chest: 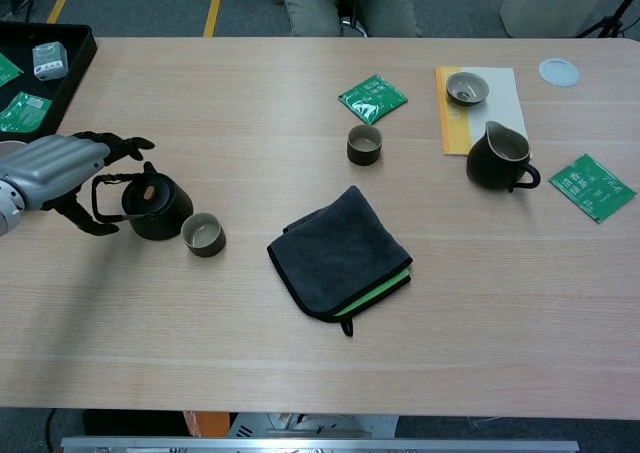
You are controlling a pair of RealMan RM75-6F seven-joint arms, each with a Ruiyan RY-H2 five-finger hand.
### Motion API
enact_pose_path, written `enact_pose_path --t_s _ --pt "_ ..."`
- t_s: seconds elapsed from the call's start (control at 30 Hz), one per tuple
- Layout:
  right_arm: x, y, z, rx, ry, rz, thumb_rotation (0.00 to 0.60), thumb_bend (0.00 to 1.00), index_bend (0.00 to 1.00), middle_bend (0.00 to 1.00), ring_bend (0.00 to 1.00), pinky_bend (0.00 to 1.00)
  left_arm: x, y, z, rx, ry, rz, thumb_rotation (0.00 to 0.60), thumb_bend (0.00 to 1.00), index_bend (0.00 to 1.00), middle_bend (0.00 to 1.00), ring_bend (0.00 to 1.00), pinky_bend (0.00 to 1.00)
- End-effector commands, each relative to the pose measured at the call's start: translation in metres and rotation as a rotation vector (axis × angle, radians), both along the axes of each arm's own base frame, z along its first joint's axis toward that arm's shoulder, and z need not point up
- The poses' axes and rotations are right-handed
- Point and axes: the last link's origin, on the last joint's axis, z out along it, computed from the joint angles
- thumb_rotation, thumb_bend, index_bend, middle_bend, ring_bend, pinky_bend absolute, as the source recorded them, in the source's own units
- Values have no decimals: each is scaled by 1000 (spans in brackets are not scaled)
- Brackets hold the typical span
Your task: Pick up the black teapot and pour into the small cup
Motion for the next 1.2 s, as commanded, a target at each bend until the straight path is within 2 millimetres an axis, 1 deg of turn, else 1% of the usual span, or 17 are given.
enact_pose_path --t_s 0.03,0.4,0.63,1.2 --pt "0 0 0 0 0 -2 600 186 457 421 285 315 0 5 0 11 6 -3 600 170 0 160 66 83" --pt "0 1 0 -1 3 -6 600 186 458 421 285 315 -14 22 3 59 57 6 600 170 0 163 65 83" --pt "3 1 -1 0 7 -4 600 185 457 421 285 315 -20 35 5 74 45 44 600 170 0 163 65 83" --pt "5 6 1 -16 15 -17 600 186 458 421 285 315 -15 80 -3 99 92 22 600 169 0 165 65 83"
